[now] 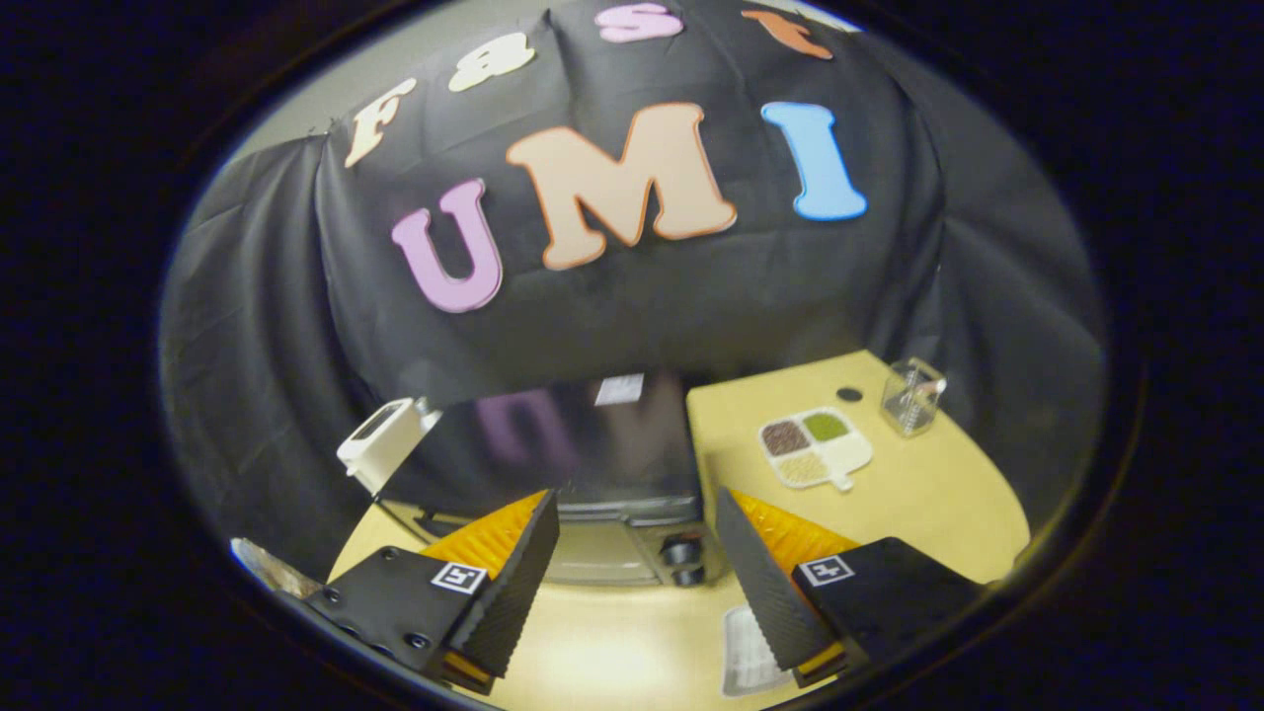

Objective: Open the toaster oven, put the food inside, and close the toaster oven door.

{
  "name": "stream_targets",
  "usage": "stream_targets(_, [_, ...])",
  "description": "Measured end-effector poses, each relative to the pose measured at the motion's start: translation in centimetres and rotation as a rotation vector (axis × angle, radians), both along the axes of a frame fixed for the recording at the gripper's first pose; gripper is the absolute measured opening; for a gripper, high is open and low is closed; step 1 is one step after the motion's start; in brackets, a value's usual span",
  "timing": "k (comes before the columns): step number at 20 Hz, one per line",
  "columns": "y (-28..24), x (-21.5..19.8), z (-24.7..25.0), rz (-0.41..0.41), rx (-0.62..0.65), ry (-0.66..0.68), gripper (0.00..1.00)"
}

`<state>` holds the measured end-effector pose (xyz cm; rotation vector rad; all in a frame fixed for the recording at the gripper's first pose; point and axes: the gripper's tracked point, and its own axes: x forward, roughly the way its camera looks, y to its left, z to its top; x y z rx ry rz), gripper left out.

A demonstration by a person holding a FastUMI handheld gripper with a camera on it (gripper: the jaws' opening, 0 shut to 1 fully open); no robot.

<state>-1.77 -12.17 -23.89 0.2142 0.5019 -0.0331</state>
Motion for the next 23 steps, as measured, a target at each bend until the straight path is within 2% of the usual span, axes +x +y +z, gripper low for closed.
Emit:
stream_targets(5, [-7.5, 3.1, 11.7, -0.067, -0.141, -0.242, 0.98])
stream_targets(9, [-12.6, 3.6, 19.2, -0.104, -0.205, -0.361, 0.98])
stream_targets(13, [-16.8, 3.9, 20.9, -0.125, -0.233, -0.402, 0.98])
stream_targets(18, [-20.6, 3.1, 20.0, -0.117, -0.232, -0.417, 0.98])
stream_targets(23, [-23.9, 1.7, 18.8, -0.070, -0.234, -0.591, 1.00])
